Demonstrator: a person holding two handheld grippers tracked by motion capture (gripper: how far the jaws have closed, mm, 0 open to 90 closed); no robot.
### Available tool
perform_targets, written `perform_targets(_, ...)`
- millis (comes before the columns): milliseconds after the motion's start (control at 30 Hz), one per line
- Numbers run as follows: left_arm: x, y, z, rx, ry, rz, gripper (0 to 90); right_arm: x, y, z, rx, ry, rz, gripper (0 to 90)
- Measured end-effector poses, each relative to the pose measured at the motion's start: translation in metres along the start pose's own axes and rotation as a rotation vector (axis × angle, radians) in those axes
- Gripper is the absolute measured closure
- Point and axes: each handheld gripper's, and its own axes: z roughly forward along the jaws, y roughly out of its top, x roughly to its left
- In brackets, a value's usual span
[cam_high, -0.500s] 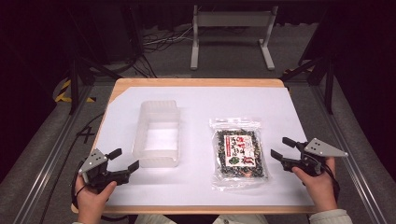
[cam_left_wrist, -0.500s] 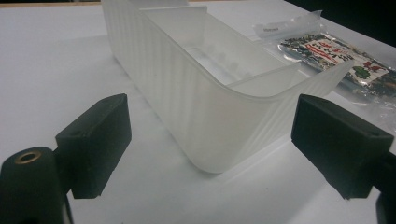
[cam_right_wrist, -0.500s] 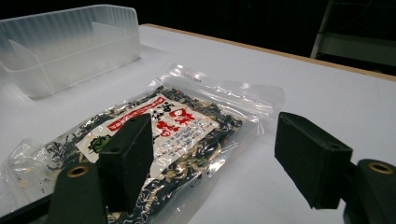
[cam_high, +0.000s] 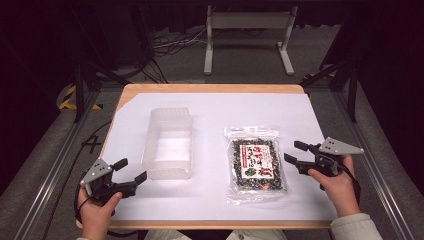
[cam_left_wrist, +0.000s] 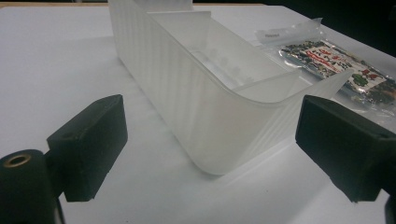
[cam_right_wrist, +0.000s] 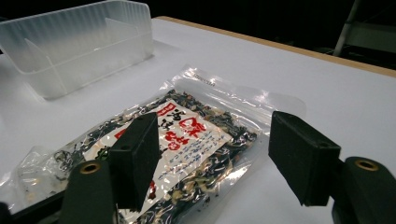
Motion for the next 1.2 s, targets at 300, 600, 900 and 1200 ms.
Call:
perform_targets(300, 0.0, -0.001, 0.0, 0.011, 0.014, 0.008, 10.3, -0.012, 0.018, 0.011, -0.002, 0.021, -0.012, 36.8)
perform_targets(600, -0.001, -0.002, 0.002, 0.018, 0.025, 0.022, 10.3, -0.024, 0.035, 0.018, 0.004, 0.02, 0.007, 33.2)
perform_targets(900, -0.001, -0.003, 0.002, 0.018, 0.029, 0.029, 10.3, -0.038, 0.048, 0.03, 0.001, 0.003, 0.024, 32.4)
perform_targets(1200, -0.002, -0.003, 0.003, 0.023, 0.029, 0.038, 10.4, -0.051, 0.051, 0.053, 0.049, -0.014, 0.022, 31.7)
